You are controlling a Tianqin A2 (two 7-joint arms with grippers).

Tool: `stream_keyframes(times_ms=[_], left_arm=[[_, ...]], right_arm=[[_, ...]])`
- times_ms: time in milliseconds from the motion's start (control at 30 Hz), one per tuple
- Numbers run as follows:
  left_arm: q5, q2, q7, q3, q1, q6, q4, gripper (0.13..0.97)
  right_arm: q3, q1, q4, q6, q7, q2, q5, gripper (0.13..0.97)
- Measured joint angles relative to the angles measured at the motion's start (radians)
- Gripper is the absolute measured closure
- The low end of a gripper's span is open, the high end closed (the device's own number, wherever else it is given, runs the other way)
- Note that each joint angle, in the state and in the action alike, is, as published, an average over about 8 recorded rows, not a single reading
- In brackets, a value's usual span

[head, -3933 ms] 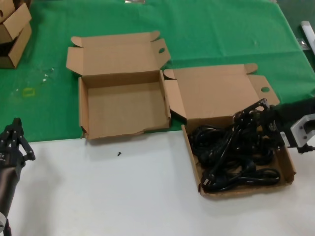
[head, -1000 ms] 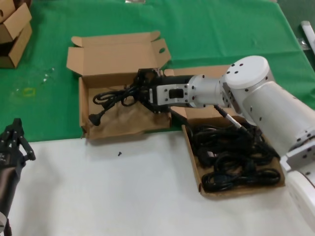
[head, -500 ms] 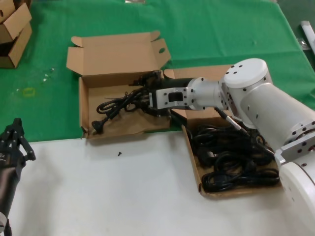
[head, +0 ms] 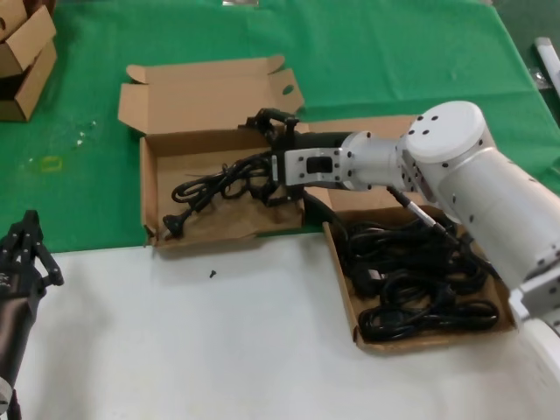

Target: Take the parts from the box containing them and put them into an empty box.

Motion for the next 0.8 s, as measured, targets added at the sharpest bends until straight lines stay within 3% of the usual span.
stream_keyframes(times_ms=[300,600,800], left_arm=[[0.0,0.0,0.0,0.0,0.0,0.0,0.0,0.955],[0.0,0.0,0.0,0.0,0.0,0.0,0.0,0.955],[0.0,0.0,0.0,0.0,0.0,0.0,0.0,0.955]], right_arm=[[-0.047,-0.094,0.267,-0.004,0.23,0.091,-0.067,0.36],[-0.038,-0.188,0.505,0.029,0.453,0.201,-0.12,0.214],[-0.018,-0.26,0.65,0.052,0.593,0.269,-0.161,0.195]])
